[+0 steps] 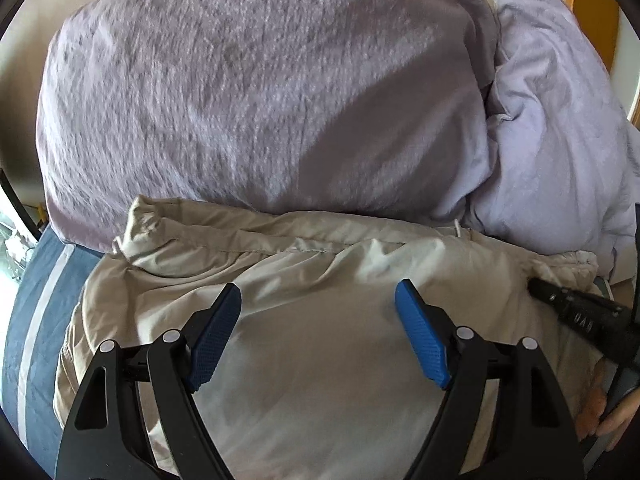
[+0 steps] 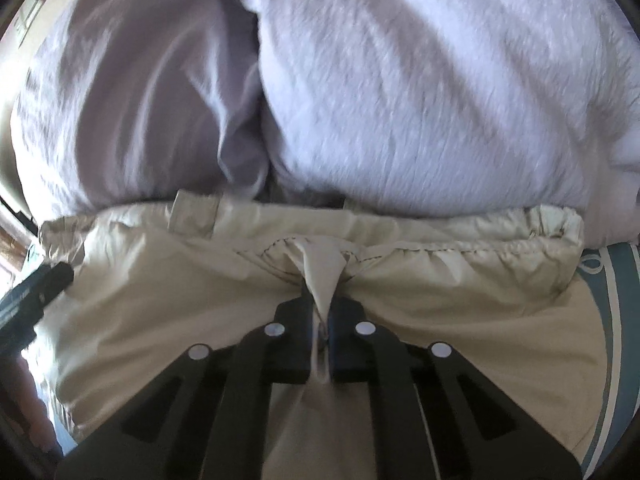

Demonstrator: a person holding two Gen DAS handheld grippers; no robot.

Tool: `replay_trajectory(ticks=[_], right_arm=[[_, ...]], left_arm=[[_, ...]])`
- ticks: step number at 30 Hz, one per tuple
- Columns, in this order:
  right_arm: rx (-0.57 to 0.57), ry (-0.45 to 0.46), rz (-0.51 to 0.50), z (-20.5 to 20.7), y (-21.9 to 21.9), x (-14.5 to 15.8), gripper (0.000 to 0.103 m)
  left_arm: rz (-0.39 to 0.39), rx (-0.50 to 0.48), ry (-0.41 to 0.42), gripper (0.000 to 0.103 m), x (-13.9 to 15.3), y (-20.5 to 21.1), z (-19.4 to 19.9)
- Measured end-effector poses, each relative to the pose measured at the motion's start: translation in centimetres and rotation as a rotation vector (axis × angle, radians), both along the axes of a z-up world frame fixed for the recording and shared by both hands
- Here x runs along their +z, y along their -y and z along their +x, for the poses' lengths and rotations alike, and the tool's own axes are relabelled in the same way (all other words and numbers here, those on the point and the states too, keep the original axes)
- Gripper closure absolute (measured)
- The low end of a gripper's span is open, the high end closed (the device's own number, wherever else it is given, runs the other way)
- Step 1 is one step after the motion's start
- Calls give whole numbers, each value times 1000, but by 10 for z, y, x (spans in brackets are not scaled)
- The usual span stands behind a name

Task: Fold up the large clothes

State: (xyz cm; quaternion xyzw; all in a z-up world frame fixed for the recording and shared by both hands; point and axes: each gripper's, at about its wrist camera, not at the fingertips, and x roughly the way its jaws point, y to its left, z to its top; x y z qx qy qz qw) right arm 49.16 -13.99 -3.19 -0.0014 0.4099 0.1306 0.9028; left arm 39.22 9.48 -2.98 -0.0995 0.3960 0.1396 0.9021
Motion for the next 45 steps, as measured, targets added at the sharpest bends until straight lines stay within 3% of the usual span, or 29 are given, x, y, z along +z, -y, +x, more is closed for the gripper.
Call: replay_trajectory(ticks=[11, 14, 18, 27, 31, 34, 45], right_arm=[[-10, -17, 6, 7, 3, -14, 94], [-11, -20, 14, 9, 6, -14, 87], [-20, -22, 44, 9, 20, -10, 68], [-81, 87, 74, -23, 71, 20, 50], [-141, 116, 56, -35, 88, 25, 50], [-209, 167, 150, -43, 109, 32, 49], [-258, 66, -29, -5, 109, -10, 49]], left_arm=[[9, 66, -52, 22, -38, -17, 23], [31, 71, -65, 20, -48, -18, 34], [42, 76, -72, 18, -59, -17, 42], [28, 80, -78, 17, -68, -9, 42], [24, 80, -81, 17, -70, -20, 42], [22, 79, -81, 17, -73, -24, 40], [26, 80, -81, 14, -75, -21, 43]])
